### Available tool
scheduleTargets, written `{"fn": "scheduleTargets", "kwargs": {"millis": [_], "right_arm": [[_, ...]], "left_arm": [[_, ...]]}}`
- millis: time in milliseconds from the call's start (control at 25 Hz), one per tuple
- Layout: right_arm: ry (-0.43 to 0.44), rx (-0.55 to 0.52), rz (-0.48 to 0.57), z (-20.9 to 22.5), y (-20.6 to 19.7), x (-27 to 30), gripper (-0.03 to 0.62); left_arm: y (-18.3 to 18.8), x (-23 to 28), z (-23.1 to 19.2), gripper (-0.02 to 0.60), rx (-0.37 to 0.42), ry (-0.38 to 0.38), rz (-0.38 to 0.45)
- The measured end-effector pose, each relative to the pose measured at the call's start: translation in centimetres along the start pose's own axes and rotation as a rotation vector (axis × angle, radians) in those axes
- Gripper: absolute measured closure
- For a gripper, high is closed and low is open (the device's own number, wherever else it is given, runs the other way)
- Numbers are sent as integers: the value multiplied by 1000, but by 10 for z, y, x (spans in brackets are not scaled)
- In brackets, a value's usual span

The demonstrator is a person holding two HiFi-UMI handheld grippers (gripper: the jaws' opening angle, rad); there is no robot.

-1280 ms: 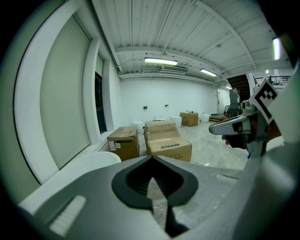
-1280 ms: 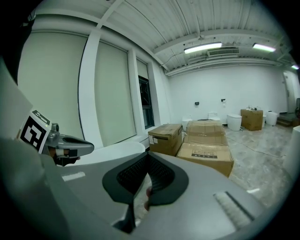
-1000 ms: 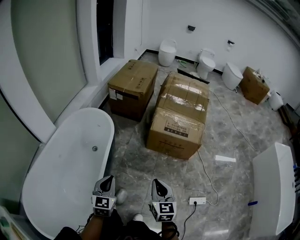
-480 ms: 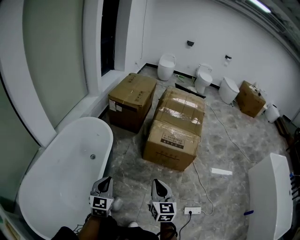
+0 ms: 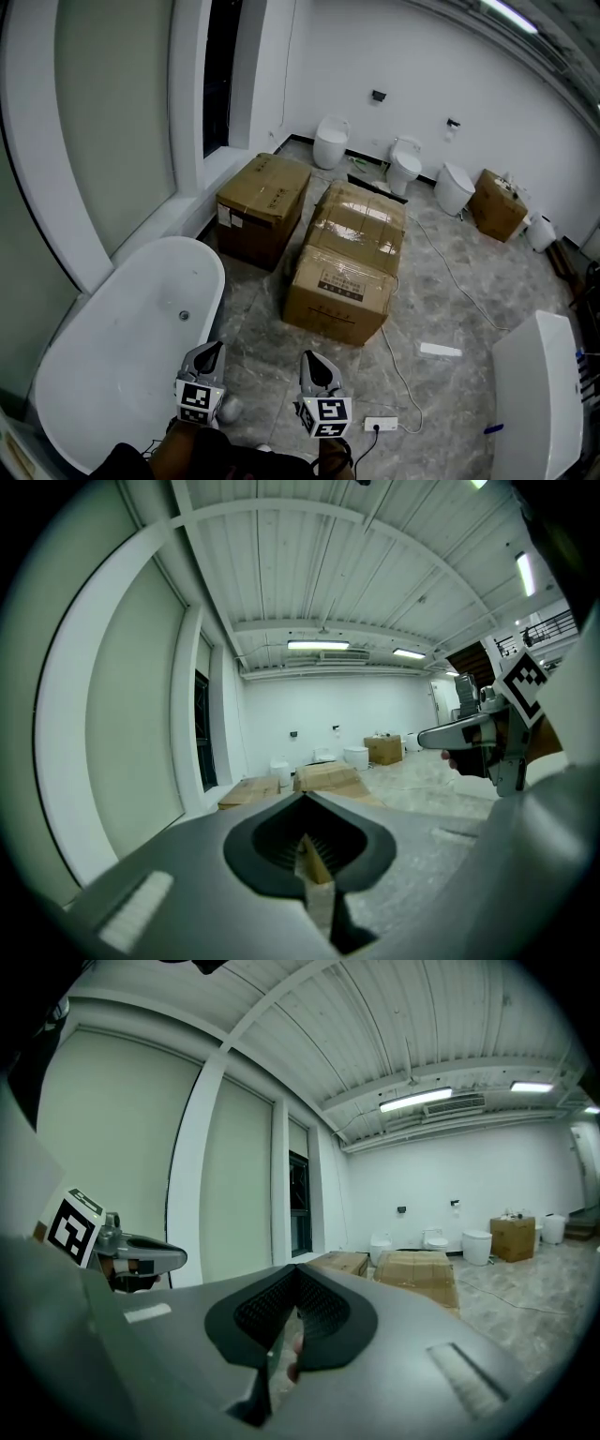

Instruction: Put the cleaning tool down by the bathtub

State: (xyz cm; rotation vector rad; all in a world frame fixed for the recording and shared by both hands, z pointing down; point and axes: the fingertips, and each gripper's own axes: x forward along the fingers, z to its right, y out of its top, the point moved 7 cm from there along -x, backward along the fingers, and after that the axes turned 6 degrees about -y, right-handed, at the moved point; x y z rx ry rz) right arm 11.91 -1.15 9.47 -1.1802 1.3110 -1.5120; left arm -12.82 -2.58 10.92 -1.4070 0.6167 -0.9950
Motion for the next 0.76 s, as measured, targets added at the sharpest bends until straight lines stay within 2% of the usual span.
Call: {"fn": "scheduleTargets", "kwargs": {"millis": [240, 520, 760], "right_arm": [[20, -5, 14, -3, 4, -1, 576], [29, -16, 24, -9, 10, -5, 576], [17, -15, 23, -16, 12, -9, 576]], "left_arm": [[4, -8, 2, 581, 41, 1, -7], [9, -13, 0, 581, 34, -9, 5], [11, -19, 3, 581, 56, -42, 3]]}}
